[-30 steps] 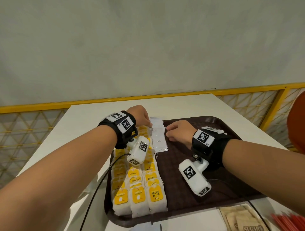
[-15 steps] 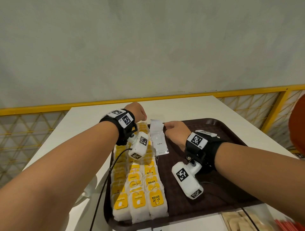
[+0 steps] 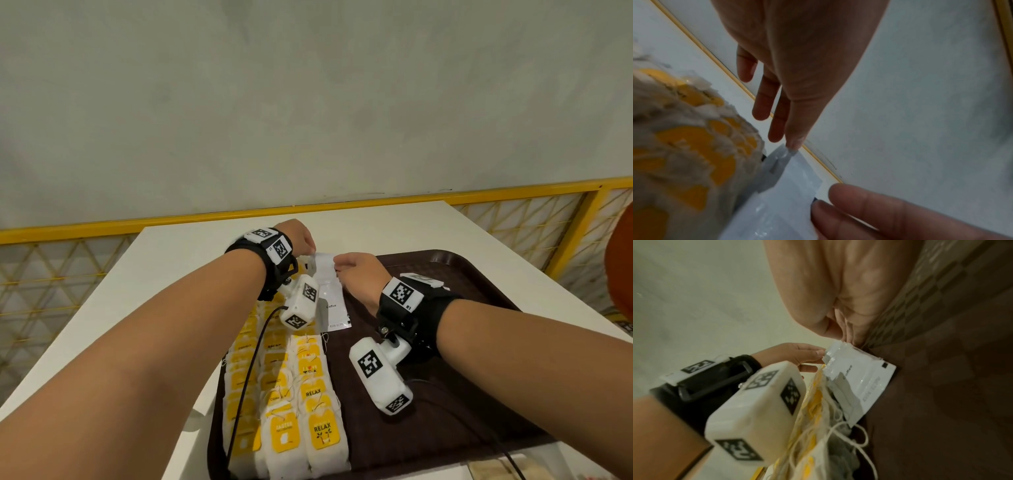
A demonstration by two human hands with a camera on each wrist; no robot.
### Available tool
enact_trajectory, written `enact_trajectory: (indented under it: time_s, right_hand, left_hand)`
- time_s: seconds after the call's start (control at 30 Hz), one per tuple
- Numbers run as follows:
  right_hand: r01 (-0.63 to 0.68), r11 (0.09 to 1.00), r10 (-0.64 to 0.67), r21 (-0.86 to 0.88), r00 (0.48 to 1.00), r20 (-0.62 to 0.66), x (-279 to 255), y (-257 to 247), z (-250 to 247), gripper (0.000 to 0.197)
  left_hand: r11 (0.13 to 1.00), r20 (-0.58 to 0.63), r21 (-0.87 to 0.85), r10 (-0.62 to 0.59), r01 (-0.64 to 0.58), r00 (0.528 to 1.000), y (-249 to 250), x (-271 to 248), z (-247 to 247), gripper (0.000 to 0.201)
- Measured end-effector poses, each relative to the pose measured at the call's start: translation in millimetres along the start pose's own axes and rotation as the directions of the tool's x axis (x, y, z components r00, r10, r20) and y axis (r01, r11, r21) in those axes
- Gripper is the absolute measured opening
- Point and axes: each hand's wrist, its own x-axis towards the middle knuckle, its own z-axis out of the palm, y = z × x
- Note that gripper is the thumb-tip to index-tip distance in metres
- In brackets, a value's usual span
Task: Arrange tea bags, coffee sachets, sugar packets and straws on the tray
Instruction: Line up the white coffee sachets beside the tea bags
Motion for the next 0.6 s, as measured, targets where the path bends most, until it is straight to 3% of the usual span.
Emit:
enact_trajectory:
  time_s: [0.6]
  right_hand:
    - [0.015,0.998,-0.015,0.064,1.000,0.003,3.4,7.3,0.7,0.044]
  left_hand:
    - [0.997,-0.093,-0.047,-0.061,0.057,0.994,-7.6,-3.2,-2.8,0.018]
